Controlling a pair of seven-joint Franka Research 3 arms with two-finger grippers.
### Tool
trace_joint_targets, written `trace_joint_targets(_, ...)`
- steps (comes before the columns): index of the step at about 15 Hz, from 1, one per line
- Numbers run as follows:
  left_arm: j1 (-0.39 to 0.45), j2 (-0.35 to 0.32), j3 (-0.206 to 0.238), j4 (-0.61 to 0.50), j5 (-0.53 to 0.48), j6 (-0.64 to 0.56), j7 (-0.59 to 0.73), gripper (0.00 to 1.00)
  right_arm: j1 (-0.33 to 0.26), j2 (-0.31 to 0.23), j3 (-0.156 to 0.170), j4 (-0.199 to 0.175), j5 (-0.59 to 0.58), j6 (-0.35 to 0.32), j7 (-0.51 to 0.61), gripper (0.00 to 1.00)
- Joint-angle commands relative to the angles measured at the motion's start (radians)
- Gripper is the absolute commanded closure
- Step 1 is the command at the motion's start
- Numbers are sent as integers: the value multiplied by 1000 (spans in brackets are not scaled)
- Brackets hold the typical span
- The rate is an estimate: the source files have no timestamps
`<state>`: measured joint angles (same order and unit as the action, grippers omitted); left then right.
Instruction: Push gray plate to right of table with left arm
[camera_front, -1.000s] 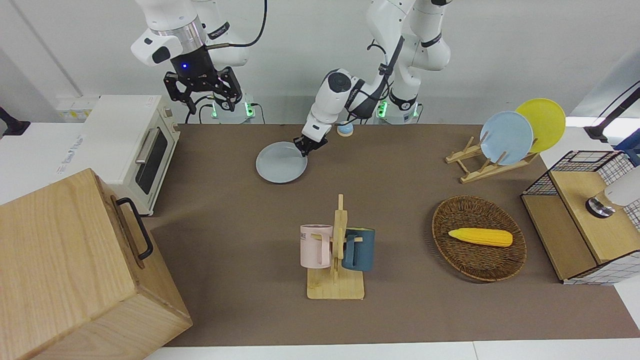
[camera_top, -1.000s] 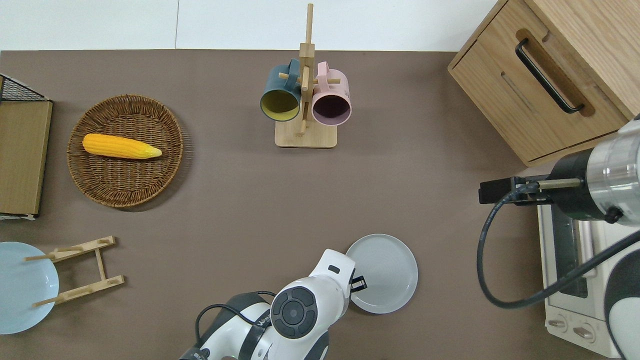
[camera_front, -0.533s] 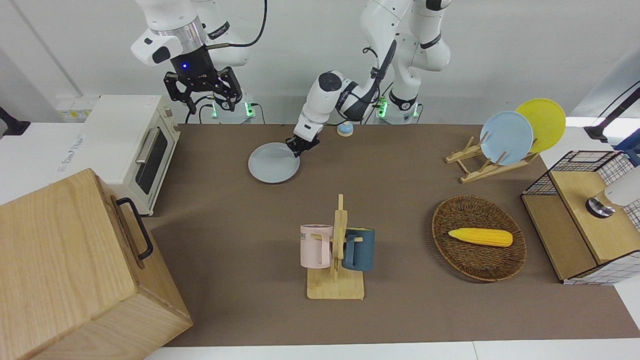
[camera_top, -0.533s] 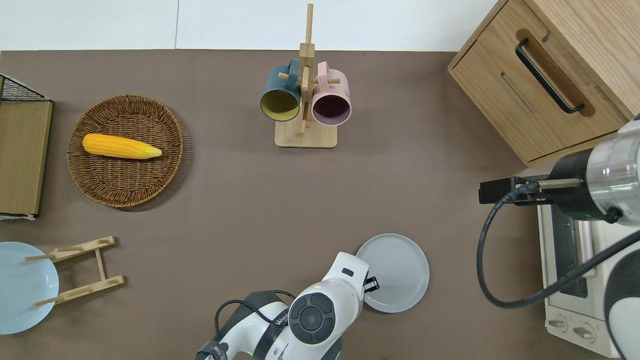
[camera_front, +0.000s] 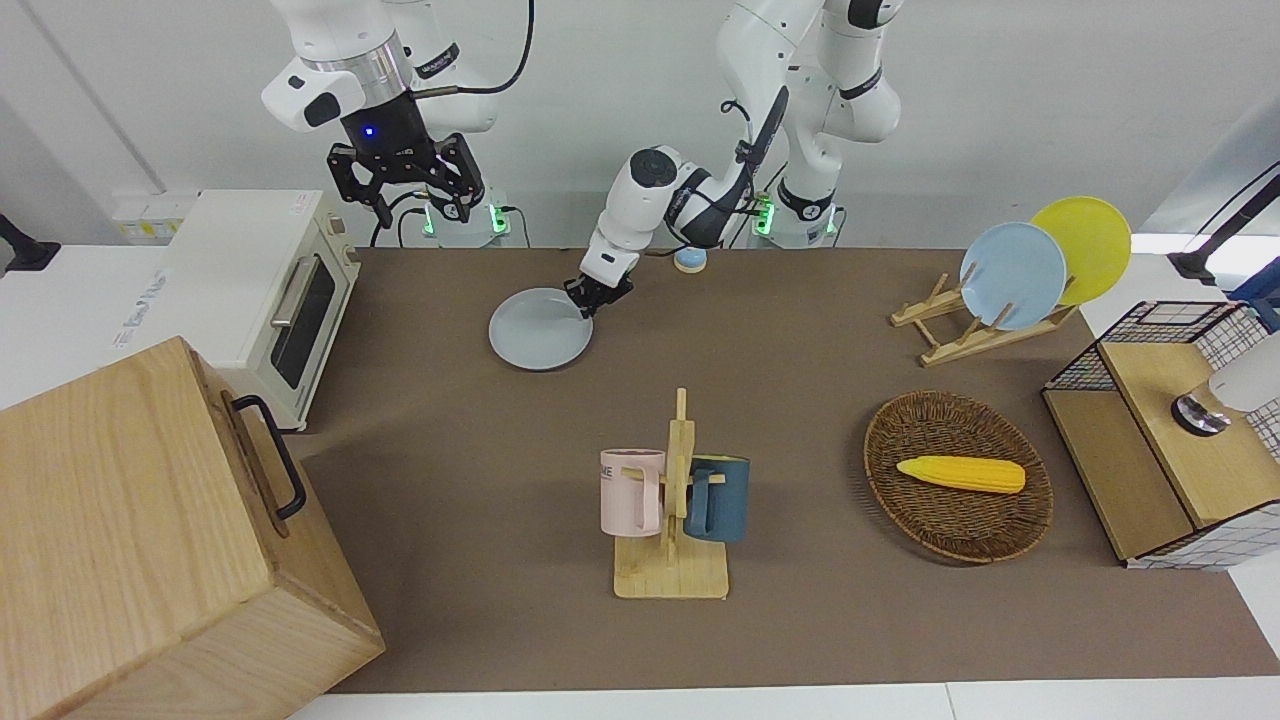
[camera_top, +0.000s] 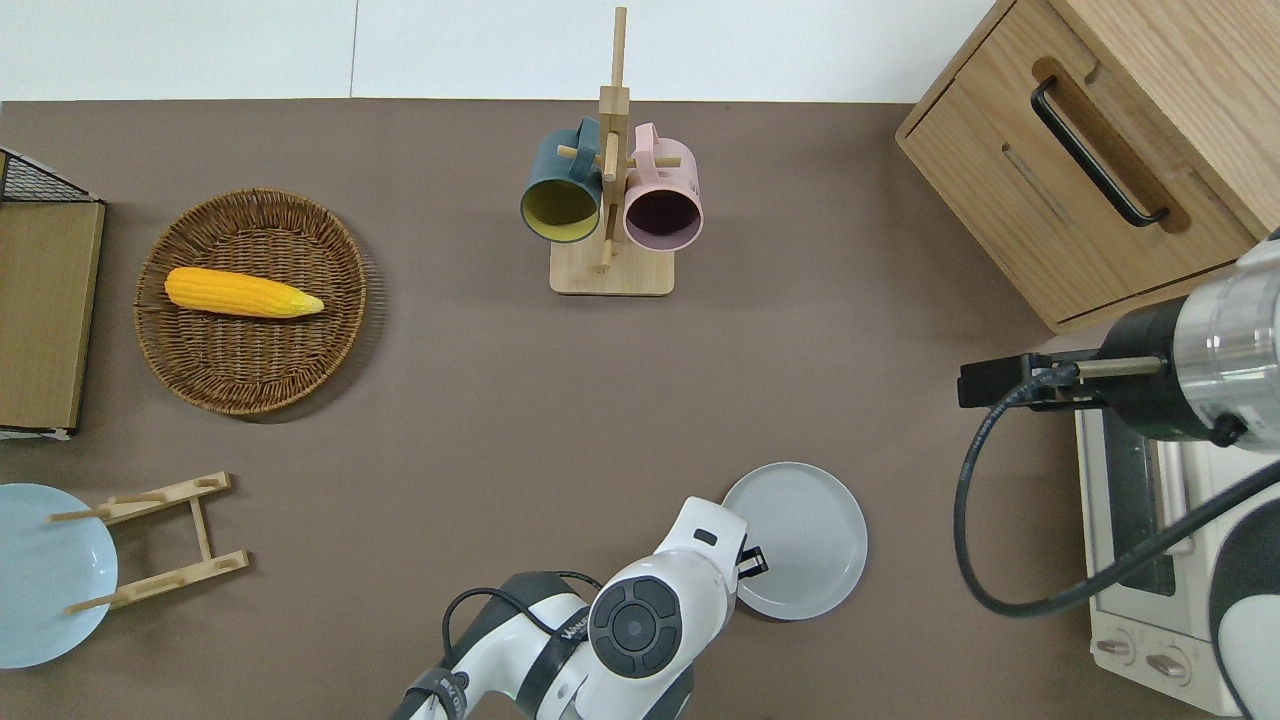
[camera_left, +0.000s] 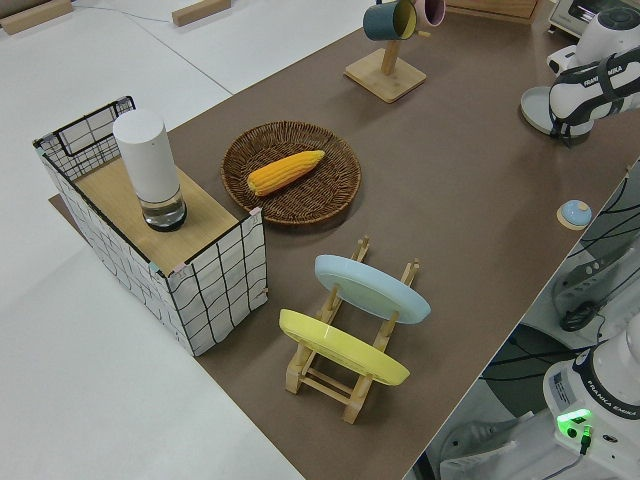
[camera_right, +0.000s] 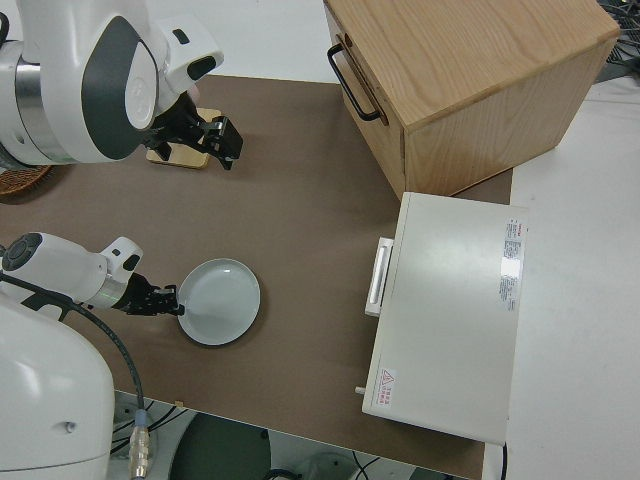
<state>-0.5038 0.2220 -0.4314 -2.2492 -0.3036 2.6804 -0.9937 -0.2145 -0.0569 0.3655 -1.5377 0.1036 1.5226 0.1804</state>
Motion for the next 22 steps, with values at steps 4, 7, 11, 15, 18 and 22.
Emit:
trace_joint_targets(4, -15, 19, 14, 23, 46, 4, -80, 421, -6, 6, 3, 14, 16, -5, 2, 5)
trace_joint_targets(7, -4, 7, 20, 72, 133, -110, -115, 243, -6, 6, 3, 14, 16, -5, 2, 5)
trace_joint_targets(11, 57, -55, 22, 103, 181, -223, -47, 17, -6, 6, 3, 14, 16, -5, 2, 5)
trace_joint_targets(15, 204, -212, 25, 103, 169, -449, 211, 15, -6, 6, 3, 14, 16, -5, 2, 5)
trace_joint_targets(18, 273, -251, 34, 102, 169, -513, 279, 15, -6, 6, 3, 14, 16, -5, 2, 5)
trace_joint_targets(22, 350, -328, 133, 102, 169, -660, 481, 13, -6, 6, 3, 14, 16, -5, 2, 5)
